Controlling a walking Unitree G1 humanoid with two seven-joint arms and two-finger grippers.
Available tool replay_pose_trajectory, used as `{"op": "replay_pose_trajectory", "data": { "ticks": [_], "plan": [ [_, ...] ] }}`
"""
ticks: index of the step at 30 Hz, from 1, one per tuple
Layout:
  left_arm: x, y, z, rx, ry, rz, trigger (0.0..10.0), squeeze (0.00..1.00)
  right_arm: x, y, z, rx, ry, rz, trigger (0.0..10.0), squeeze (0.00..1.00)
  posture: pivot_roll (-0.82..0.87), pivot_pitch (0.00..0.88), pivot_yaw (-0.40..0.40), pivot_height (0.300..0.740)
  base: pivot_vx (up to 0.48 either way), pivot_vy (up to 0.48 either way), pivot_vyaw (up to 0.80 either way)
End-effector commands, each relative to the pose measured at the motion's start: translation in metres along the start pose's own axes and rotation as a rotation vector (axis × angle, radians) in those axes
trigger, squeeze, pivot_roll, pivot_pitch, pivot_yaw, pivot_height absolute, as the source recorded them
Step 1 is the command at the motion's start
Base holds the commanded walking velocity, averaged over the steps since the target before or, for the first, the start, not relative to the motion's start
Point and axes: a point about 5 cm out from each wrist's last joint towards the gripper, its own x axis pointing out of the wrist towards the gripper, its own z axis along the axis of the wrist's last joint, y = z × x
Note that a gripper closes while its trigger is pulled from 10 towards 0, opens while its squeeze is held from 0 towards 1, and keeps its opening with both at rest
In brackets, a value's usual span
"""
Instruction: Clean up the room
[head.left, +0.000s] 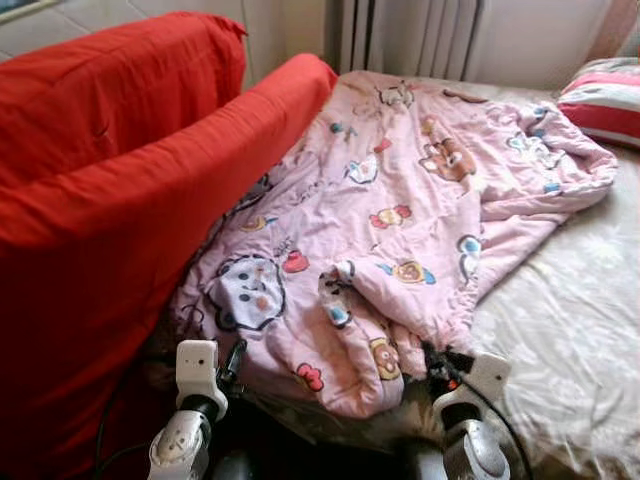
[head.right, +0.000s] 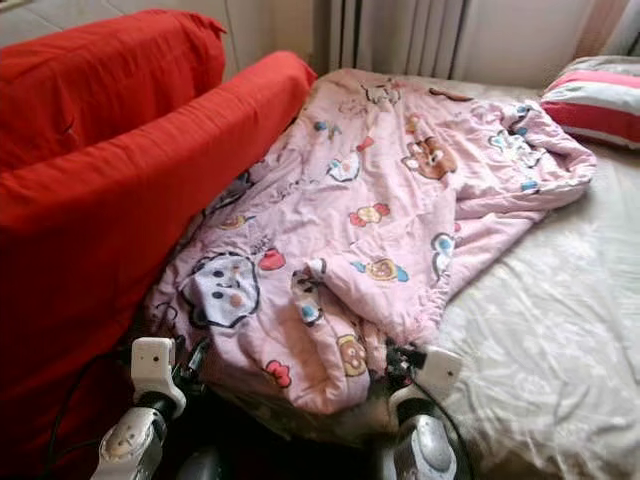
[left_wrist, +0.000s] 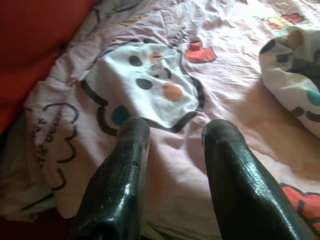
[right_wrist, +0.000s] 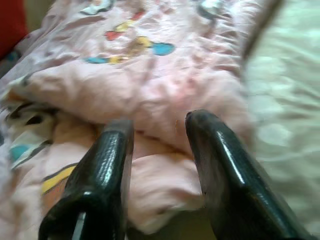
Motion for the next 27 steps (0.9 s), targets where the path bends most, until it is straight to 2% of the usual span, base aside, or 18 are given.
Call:
{"op": "replay_pose_trajectory", "data": {
  "ticks": [1, 10, 11, 12, 13, 16, 27],
  "plan": [
    [-0.004, 0.002, -0.006, 0.004, 0.026, 0.011, 10.0, 0.00, -0.002, -0.005, -0.002, 0.077, 0.011, -0.040, 10.0, 1.00, -0.05, 0.211, 0.035, 0.583, 0.000, 0.000, 0.00],
    [-0.006, 0.006, -0.009, 0.012, 0.037, 0.021, 10.0, 0.00, -0.006, -0.016, 0.000, 0.181, -0.002, -0.103, 10.0, 1.00, -0.04, 0.211, 0.035, 0.583, 0.000, 0.000, 0.00],
    [-0.006, 0.006, -0.009, 0.012, 0.037, 0.020, 10.0, 0.00, -0.006, -0.018, -0.001, 0.186, 0.004, -0.110, 10.0, 0.62, -0.04, 0.211, 0.035, 0.583, 0.000, 0.000, 0.00],
    [-0.006, 0.006, -0.009, 0.012, 0.037, 0.020, 10.0, 0.00, -0.007, -0.018, -0.003, 0.196, 0.013, -0.113, 10.0, 0.62, -0.04, 0.211, 0.035, 0.583, 0.000, 0.000, 0.00],
    [-0.006, 0.005, -0.009, 0.012, 0.039, 0.020, 10.0, 0.00, -0.007, -0.017, -0.008, 0.239, 0.053, -0.098, 10.0, 0.00, -0.04, 0.209, 0.035, 0.583, 0.000, 0.000, 0.00],
    [-0.006, 0.005, -0.009, 0.012, 0.041, 0.018, 10.0, 0.00, -0.007, -0.015, -0.014, 0.285, 0.099, -0.067, 10.0, 0.00, -0.04, 0.208, 0.035, 0.583, 0.000, 0.000, 0.00],
    [-0.005, 0.006, -0.009, 0.017, 0.042, 0.018, 10.0, 0.00, -0.008, -0.016, -0.029, 0.298, 0.257, -0.035, 10.0, 0.00, -0.04, 0.199, 0.039, 0.583, 0.000, 0.000, 0.00]
  ]
}}
